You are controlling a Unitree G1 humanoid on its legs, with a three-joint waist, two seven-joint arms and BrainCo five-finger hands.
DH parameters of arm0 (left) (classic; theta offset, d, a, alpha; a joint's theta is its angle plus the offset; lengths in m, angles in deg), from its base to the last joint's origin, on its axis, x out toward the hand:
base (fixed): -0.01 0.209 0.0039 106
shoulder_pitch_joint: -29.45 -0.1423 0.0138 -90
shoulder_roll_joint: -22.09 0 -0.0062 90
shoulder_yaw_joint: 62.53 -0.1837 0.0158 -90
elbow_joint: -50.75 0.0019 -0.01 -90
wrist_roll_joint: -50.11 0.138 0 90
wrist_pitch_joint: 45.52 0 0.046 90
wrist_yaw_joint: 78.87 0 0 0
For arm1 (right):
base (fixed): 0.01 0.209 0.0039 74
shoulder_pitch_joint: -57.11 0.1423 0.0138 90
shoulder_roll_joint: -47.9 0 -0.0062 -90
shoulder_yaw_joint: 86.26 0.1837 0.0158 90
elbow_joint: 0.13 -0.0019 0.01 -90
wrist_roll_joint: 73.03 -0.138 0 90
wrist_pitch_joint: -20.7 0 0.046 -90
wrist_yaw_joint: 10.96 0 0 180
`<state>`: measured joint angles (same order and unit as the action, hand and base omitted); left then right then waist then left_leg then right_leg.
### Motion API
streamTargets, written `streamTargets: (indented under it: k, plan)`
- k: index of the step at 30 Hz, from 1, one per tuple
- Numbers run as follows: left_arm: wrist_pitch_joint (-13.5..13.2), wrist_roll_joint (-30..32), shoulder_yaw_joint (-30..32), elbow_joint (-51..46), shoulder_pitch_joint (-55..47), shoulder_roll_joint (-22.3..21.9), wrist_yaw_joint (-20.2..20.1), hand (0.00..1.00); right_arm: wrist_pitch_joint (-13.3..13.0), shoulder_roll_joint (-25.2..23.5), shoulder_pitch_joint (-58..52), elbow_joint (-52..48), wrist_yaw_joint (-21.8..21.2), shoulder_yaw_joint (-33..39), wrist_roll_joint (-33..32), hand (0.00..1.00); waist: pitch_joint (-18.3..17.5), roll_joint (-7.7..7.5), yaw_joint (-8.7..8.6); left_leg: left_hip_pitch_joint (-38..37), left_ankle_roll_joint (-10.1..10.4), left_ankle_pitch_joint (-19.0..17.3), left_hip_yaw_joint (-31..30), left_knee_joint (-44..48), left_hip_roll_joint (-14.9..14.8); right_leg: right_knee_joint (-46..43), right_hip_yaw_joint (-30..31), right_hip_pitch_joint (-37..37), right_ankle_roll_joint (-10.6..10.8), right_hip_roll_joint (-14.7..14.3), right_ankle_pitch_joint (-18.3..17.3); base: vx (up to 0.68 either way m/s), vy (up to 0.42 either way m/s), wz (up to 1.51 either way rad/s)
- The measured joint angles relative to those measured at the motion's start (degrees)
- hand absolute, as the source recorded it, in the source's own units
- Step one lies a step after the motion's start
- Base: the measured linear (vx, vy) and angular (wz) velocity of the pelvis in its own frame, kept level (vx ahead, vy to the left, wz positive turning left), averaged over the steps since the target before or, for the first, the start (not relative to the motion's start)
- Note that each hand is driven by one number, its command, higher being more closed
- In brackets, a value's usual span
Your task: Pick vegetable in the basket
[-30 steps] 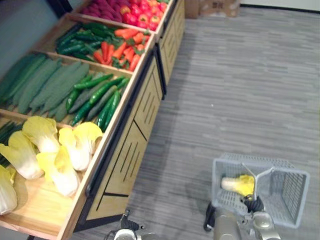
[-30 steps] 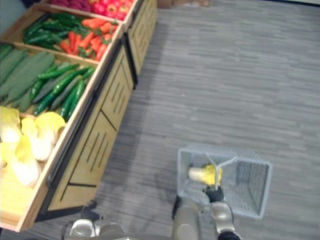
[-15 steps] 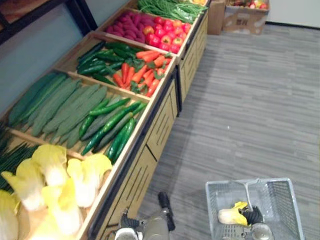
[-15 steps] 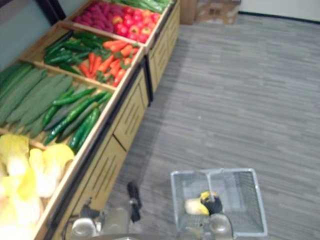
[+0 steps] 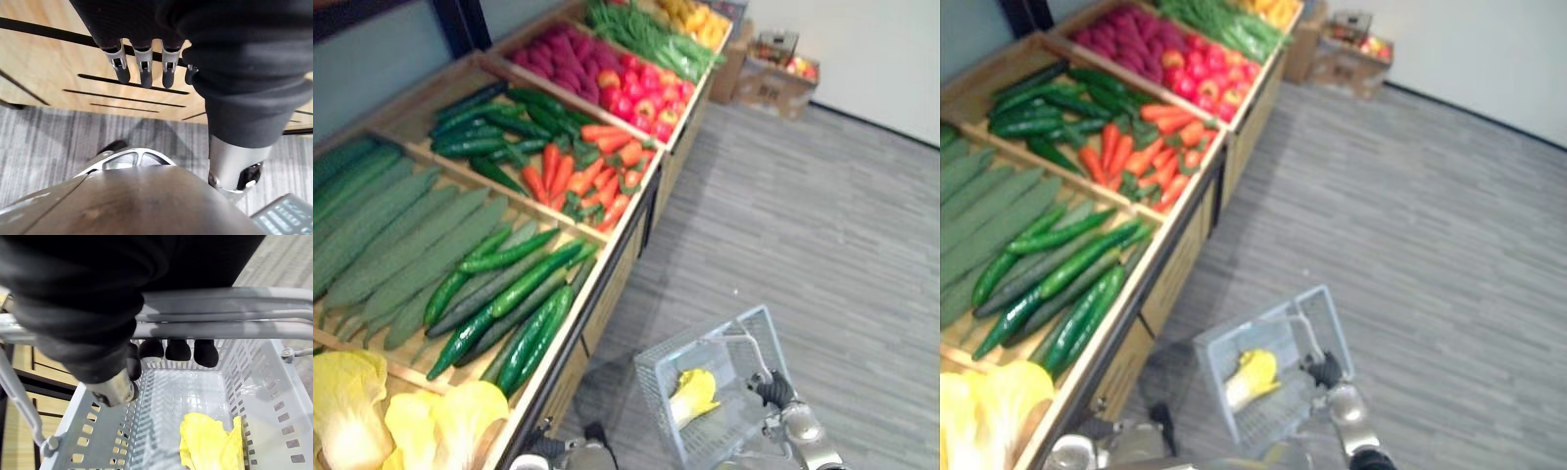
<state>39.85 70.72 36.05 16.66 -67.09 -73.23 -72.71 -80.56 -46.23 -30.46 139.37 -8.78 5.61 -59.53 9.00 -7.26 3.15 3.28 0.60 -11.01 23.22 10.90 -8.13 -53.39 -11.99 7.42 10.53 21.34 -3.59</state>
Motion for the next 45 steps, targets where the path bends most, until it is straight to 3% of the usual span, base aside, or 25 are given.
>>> streamTargets:
  k: [2,4,6,8,9,10,11,12,13,15,19,23,24,25,27,29,30,32,34,35,36,39,40,43,45]
  plan:
    - [-0.2,0.0,0.2,0.0,-0.3,-1.0,1.0,0.00,-0.4,3.3,0.1,-2.0,0.0,0.1,0.0,1.00,0.5,2.49,-0.62,-1.9,1.8,-1.1,-0.4,0.5,-1.5,1.5,-5.0,3.9,-2.9,-0.8,-9.4,0.11,-0.305,0.07]
    - [-0.2,0.0,1.2,0.3,-0.3,0.1,2.1,0.00,-0.7,5.3,0.7,-2.9,0.1,1.2,0.1,1.00,1.3,0.49,-1.52,-1.1,4.8,-2.5,-2.2,3.6,-0.3,22.1,-9.0,5.5,-4.7,-2.4,-11.1,0.08,-0.319,0.35]
    - [-0.5,0.4,0.7,0.4,-0.6,-0.6,2.2,0.00,0.9,6.0,0.6,-1.4,0.5,4.8,0.1,1.00,0.9,3.03,-1.34,-0.5,5.4,-2.4,-4.0,4.0,-1.0,26.3,-12.8,1.9,-4.2,-4.3,-9.7,0.14,-0.200,0.38]
    - [-1.1,0.5,0.8,0.0,-1.3,-0.5,2.3,0.00,1.3,7.5,-0.4,-1.3,0.6,5.7,0.2,1.00,1.3,5.43,-1.37,-2.3,4.9,-1.8,-6.4,0.2,-0.7,20.7,-10.8,3.2,-3.4,-5.5,-9.1,0.19,-0.120,0.26]
    - [-1.0,0.5,0.8,0.2,-0.9,-0.5,2.4,0.00,1.8,7.2,-0.4,-0.9,0.7,6.2,0.2,1.00,1.5,5.89,-1.13,-3.7,6.1,-2.2,-6.8,-1.2,-1.3,14.4,-7.8,7.2,-3.6,-4.7,-10.4,0.17,-0.168,0.20]
    - [-0.9,0.7,0.9,0.8,-0.6,-0.1,2.4,0.00,2.1,7.2,-1.2,-0.6,0.5,6.8,1.1,1.00,2.1,6.08,-1.06,-3.8,6.8,-2.6,-8.3,-1.7,-3.1,20.0,-4.1,9.9,-5.0,-6.0,-11.1,0.21,-0.287,0.29]
    - [-1.0,0.8,0.8,1.1,-0.6,-0.2,2.4,0.00,2.4,7.3,-1.5,-0.6,0.5,7.1,1.9,1.00,2.4,6.10,-1.10,-3.9,7.4,-3.0,-9.2,-1.7,-3.7,22.7,-2.7,10.8,-4.6,-6.1,-10.5,0.18,-0.323,0.56]
    - [-1.0,0.9,0.9,1.2,-0.6,0.6,2.3,0.00,2.8,7.2,-2.4,-0.5,0.5,7.3,2.5,1.00,2.9,5.16,-1.34,-4.2,8.6,-3.6,-10.7,-1.6,-4.0,29.5,0.4,11.3,-3.1,-5.5,-7.4,0.27,-0.454,0.60]
    - [-1.0,1.0,0.8,2.4,-0.2,-0.4,2.2,0.00,3.3,7.6,-3.4,0.3,0.8,8.4,2.7,1.00,3.4,5.77,-1.61,-4.9,10.3,-3.7,-12.3,-1.5,-5.3,30.3,-1.4,9.2,-2.4,-6.2,-1.5,0.26,-0.369,0.57]
    - [-1.5,1.0,0.9,2.4,-0.1,-0.9,2.4,0.00,4.0,7.6,-5.1,0.9,1.4,10.6,4.2,1.00,3.5,5.87,-1.42,-5.4,9.4,-0.9,-13.9,-1.8,-4.9,27.1,-3.2,8.3,-3.4,-6.2,-4.7,0.27,-0.277,0.42]
    - [-1.6,1.1,0.7,3.0,-0.4,-0.9,2.3,0.00,4.5,8.0,-6.3,0.8,1.5,11.2,4.6,1.00,2.7,7.10,-1.55,-8.0,11.2,2.3,-16.0,-2.7,-6.5,21.4,-4.2,7.0,-4.3,-6.5,-8.2,0.27,-0.236,0.34]
    - [-1.5,0.9,0.8,2.6,-0.5,-1.0,2.5,0.00,4.2,8.1,-6.5,0.8,1.0,10.0,4.6,1.00,1.5,8.18,-1.52,1.6,11.5,4.4,-17.8,16.2,-9.0,28.3,-8.8,0.5,-4.2,-8.1,-10.5,0.25,-0.189,0.29]
    - [-1.4,0.9,0.8,2.6,-0.5,-0.9,2.5,0.00,4.2,8.1,-6.5,0.9,1.0,8.8,4.6,1.00,1.4,8.45,-1.51,3.8,11.0,6.7,-17.3,20.8,-10.1,30.4,-9.6,-1.7,-4.2,-8.9,-10.5,0.30,-0.206,0.23]
    - [-1.2,0.8,0.9,2.7,-0.8,-0.7,2.7,0.00,4.1,7.7,-6.9,0.8,0.9,7.3,4.6,1.00,1.4,8.47,-1.32,5.2,9.8,11.8,-15.6,25.8,-12.0,34.4,-10.5,-6.4,-4.5,-10.2,-10.2,0.27,-0.175,0.17]
    - [-1.1,0.7,1.1,2.8,-1.2,-0.4,2.8,0.00,3.3,7.5,-7.3,0.8,0.8,6.6,4.6,1.00,1.4,7.52,-1.00,6.3,8.9,14.8,-14.0,30.1,-13.5,37.7,-11.5,-9.9,-5.2,-10.6,-9.8,0.25,-0.136,0.12]
    - [-1.1,0.7,2.1,2.7,-1.6,-0.5,2.9,0.00,3.0,7.5,-6.3,-0.2,0.8,6.6,4.6,1.00,1.2,7.81,-0.77,10.0,7.8,7.5,-8.3,39.0,-14.9,41.1,-11.7,-14.0,-5.2,-10.6,-9.8,0.25,-0.073,0.13]
    - [-1.3,0.7,2.6,2.2,-1.6,-0.8,2.8,0.00,3.0,7.2,-5.5,-0.2,0.7,6.6,4.5,1.00,1.2,7.80,-0.64,13.1,5.7,3.9,-4.7,40.8,-14.0,42.4,-11.9,-15.3,-5.2,-10.3,-9.8,0.25,0.016,0.31]
    - [-1.4,0.8,2.5,2.0,-1.5,-1.8,2.7,0.00,3.0,7.2,-4.4,-0.2,0.7,6.8,4.5,1.00,1.2,7.81,-0.12,16.8,3.8,1.9,1.8,35.0,-10.4,42.8,-13.1,-16.1,-5.0,-9.2,-9.7,0.25,0.094,0.33]
    - [-1.3,0.8,2.0,2.4,-2.6,-3.3,2.3,0.00,3.0,7.4,-4.4,-0.3,0.7,7.0,4.4,1.00,0.5,9.05,0.19,16.6,0.1,8.3,6.9,18.0,-5.1,43.1,-14.2,-17.2,-4.3,-9.7,-9.4,0.30,0.189,0.32]
    - [-1.2,0.8,1.9,3.2,-3.1,-3.7,2.1,0.00,3.2,6.3,-4.5,-0.2,0.6,7.9,4.4,1.00,-0.3,9.50,0.27,13.9,-5.7,8.1,9.9,10.6,-3.1,43.3,-14.4,-18.0,-3.4,-10.3,-9.6,0.40,0.211,0.56]
    - [-1.0,0.9,1.9,3.2,-2.5,-3.7,2.2,0.00,3.1,5.5,-4.6,-0.2,0.6,7.9,4.4,1.00,-0.3,8.01,-0.01,13.3,-6.8,8.9,9.5,5.8,-0.3,44.9,-14.4,-17.6,-3.1,-9.8,-9.6,0.39,0.185,0.57]
    - [-0.8,1.0,2.1,3.5,-2.7,-3.6,2.1,0.00,3.0,5.2,-2.2,-0.2,0.6,7.8,4.6,1.00,-0.2,7.45,0.37,11.2,-7.2,10.0,9.4,2.0,2.1,53.1,-13.6,-17.9,-2.8,-11.3,-8.7,0.15,0.073,0.29]
    - [-0.8,1.2,2.0,3.5,-2.7,-3.6,2.0,0.00,3.0,5.3,-2.2,-0.2,0.6,7.6,4.6,1.00,-0.1,7.36,0.32,10.2,-7.2,10.0,9.5,1.9,2.7,53.5,-12.7,-18.1,-2.5,-11.4,-6.5,0.02,0.006,0.14]
    - [-1.0,3.2,1.9,4.2,-2.9,-3.8,1.3,0.00,3.0,4.9,-2.5,-0.1,0.6,6.7,4.5,1.00,-0.3,7.47,0.77,5.4,-5.5,9.8,9.4,-2.1,4.5,52.8,-12.1,-20.9,-1.2,-10.8,-5.8,0.03,-0.023,-0.09]
    - [-0.8,3.2,1.9,5.0,-3.3,-3.5,1.2,0.00,3.1,4.8,-3.0,-0.1,0.6,6.7,4.5,1.00,-1.2,5.53,0.88,5.1,-5.4,5.9,11.4,3.0,5.6,48.0,-12.9,-19.1,1.6,-6.8,-9.5,0.09,0.007,-0.18]
